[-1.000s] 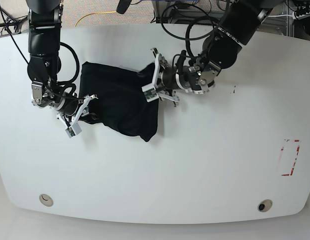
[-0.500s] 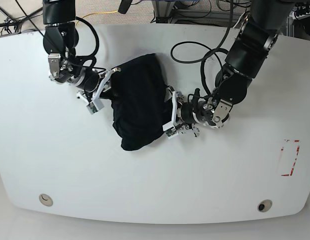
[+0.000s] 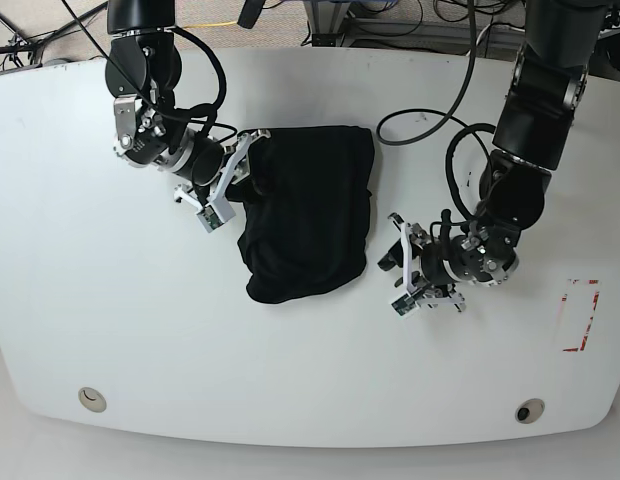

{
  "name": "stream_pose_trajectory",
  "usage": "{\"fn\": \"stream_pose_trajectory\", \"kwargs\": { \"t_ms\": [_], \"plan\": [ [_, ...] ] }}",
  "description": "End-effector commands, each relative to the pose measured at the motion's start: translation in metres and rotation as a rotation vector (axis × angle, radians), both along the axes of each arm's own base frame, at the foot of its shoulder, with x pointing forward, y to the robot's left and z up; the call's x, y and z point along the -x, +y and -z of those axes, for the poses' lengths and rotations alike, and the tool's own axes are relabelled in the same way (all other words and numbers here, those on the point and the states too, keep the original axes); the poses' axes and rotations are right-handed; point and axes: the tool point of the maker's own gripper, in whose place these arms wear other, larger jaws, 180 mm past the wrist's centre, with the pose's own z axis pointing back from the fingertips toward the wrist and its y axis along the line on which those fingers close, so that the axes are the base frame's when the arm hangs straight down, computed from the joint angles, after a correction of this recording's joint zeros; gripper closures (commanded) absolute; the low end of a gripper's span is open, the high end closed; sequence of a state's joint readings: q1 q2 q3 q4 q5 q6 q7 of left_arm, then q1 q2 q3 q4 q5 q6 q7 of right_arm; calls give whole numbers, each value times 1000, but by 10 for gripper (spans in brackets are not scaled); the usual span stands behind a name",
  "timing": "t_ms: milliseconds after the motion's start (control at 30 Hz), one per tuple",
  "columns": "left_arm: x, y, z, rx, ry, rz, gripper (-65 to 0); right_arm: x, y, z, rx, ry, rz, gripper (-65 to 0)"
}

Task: Fold the T-shirt properly
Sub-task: 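Fold the bundle over with both grippers into a compact square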

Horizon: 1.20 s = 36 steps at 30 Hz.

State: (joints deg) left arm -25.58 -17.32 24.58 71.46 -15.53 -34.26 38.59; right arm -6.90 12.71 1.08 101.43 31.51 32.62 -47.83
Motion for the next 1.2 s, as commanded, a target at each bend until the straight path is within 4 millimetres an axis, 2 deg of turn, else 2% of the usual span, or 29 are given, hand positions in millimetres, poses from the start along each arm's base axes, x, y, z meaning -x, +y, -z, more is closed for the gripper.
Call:
{"fn": "stream_pose_trajectory", "kwargs": {
  "t_ms": [0, 67, 167, 267, 367, 433, 600, 667, 900, 1033, 1167],
  "plan": [
    [-10, -3, -38, 42, -91, -10, -239, -12, 1, -29, -8, -84, 3, -152],
    [-4, -5, -47, 50, -113, -10, -239, -12, 2, -32, -11, -92, -1, -152],
    [23, -31, -53, 78, -129, 37, -239, -20, 2, -39, -8, -115, 1, -152],
    [59, -57, -48, 121, -114, 87, -239, -32, 2, -39, -13, -119, 6, -152],
    [96, -91, -41, 208, -70, 114, -239, -55, -3, -40, -15, -119, 20, -152],
    [114, -101, -31, 242, -25, 112, -239, -67, -6, -39, -15, -114, 30, -152],
    [135, -107, -13, 262, 44, 99, -239, -95, -11, -36, -28, -91, 53, -154],
    [143, -107, -8, 265, 64, 96, -239, -103, -5, -34, -36, -77, 48, -155],
    [149, -98, 16, 243, 134, 67, -239, -128, 9, -5, -82, -22, 46, -154],
    [155, -87, 33, 201, 173, 66, -239, -142, -5, 12, -104, -7, 103, -154],
    [155, -79, 43, 183, 199, 54, -239, -160, -30, 8, -92, -24, 152, -154]
  ]
}}
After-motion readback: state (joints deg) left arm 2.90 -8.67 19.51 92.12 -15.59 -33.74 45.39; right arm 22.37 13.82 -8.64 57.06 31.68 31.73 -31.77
